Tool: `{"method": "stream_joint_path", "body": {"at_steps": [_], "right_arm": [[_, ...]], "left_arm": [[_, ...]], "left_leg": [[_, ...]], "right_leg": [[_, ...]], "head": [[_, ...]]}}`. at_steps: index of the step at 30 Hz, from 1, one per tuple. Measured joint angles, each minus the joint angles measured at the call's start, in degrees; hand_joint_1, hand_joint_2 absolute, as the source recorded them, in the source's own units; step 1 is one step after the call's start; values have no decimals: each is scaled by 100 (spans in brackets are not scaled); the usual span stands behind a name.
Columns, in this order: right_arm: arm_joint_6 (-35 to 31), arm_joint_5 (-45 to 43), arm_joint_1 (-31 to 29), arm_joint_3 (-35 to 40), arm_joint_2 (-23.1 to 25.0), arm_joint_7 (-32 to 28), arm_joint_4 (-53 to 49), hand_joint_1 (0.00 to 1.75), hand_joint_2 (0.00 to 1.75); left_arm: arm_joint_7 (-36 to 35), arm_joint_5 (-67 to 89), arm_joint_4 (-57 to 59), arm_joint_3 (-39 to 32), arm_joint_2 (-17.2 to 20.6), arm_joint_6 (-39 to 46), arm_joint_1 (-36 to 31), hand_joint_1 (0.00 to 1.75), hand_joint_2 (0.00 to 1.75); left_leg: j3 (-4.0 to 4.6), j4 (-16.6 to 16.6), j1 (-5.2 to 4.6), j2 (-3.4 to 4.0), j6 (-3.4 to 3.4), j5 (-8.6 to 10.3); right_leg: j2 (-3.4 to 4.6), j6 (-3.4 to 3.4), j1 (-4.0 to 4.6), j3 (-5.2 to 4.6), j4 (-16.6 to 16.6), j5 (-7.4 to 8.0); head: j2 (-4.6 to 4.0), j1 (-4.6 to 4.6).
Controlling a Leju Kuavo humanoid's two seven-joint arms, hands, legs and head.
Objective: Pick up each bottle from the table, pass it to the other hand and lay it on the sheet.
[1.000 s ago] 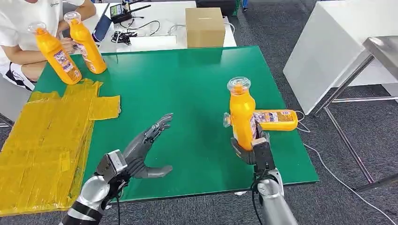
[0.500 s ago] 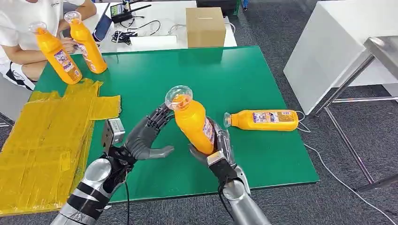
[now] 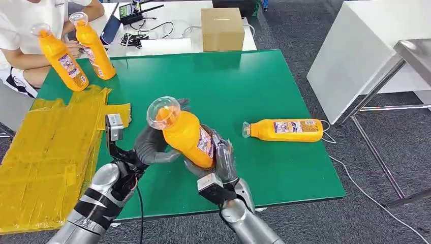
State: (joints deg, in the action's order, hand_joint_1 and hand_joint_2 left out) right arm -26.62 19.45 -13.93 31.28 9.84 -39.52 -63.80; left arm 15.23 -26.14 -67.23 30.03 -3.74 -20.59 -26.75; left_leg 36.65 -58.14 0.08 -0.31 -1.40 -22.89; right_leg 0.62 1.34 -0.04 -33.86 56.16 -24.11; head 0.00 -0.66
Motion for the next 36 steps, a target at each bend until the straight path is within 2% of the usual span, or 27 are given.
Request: {"method": "stream_joint_path", "body": {"at_steps": [16,19,27,36], "right_arm": [[-20,-72,-177,33,0,2,341,175,175],[-57,-129,-186,-18,20,193,413,175,175],[-323,745,-437,22,149,933,1173,175,175],[-537,1232,-621,188,269,1023,1764,175,175]], "left_arm": [[181,199,-79,18,17,118,41,0,175],[210,306,-158,57,24,249,71,0,175],[264,409,-258,79,24,306,91,0,175],[267,383,-256,-6,24,247,91,0,175]], "left_leg": [[0,0,0,0,0,0],[2,0,0,-1,0,0],[3,0,1,-1,0,0],[3,0,0,-1,0,0]], "right_leg": [[0,0,0,0,0,0],[0,0,0,0,0,0],[0,0,0,-1,0,0],[0,0,0,-2,1,0]], "head": [[0,0],[0,0],[0,0],[0,0]]}}
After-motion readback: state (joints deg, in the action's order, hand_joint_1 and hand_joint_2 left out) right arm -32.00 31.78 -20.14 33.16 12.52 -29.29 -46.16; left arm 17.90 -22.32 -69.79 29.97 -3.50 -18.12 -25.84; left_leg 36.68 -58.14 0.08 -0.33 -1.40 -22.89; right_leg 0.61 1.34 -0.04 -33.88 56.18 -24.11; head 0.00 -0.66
